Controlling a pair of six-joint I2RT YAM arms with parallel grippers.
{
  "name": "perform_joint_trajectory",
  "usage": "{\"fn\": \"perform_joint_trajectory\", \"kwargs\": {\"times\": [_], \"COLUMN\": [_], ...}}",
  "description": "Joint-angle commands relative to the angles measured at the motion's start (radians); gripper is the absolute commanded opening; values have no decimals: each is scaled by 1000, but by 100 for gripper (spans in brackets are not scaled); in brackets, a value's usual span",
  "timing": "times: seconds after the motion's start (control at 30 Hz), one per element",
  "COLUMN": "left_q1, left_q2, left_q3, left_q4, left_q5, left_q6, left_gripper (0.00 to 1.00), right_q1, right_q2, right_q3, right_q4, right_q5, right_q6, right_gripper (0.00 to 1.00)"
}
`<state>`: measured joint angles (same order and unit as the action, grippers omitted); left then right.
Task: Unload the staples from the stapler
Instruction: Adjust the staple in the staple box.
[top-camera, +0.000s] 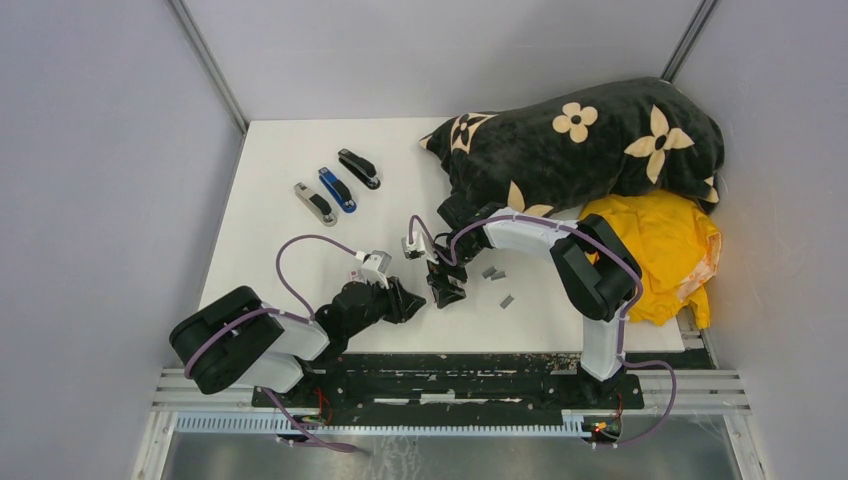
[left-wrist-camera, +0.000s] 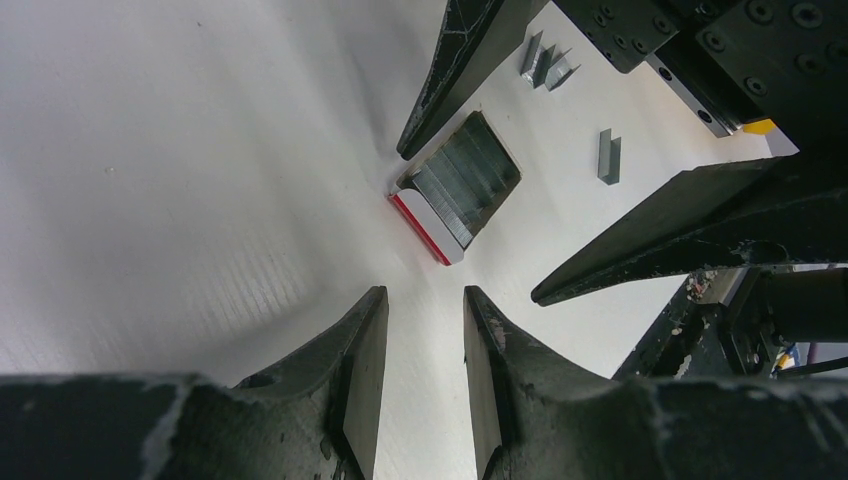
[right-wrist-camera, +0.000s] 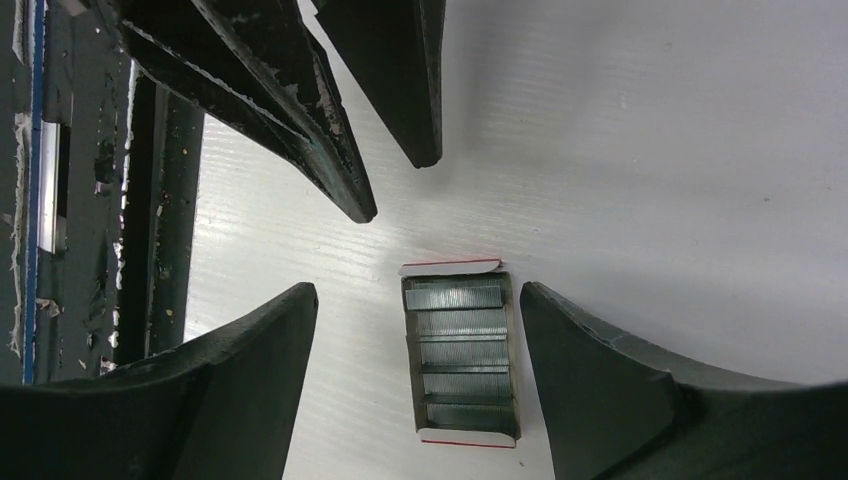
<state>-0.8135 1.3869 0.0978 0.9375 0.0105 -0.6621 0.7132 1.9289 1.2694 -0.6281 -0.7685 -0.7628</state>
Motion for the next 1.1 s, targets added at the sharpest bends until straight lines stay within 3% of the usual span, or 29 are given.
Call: {"fn": "perform_joint_trajectory", "kwargs": {"times": [0.0,0.77,1.07], "left_q1": [3,3,3], "left_q2": [-5,-2,-4], "left_q3": [-6,-6,-6], "left_q4": [53,54,52], "left_q5": [-1,0,-1], "left_q6": [-34,-34,-36], "left_gripper": [41,41,41], "right_q1": [-1,12,12], "right_q2": [6,16,-10], "right_q3": [39,44,50], "right_q4": [-22,-33,-63], "right_q5": [-41,-51,-59], "right_q6": [-34,-29,-59], "right_gripper": [80,79,72]}}
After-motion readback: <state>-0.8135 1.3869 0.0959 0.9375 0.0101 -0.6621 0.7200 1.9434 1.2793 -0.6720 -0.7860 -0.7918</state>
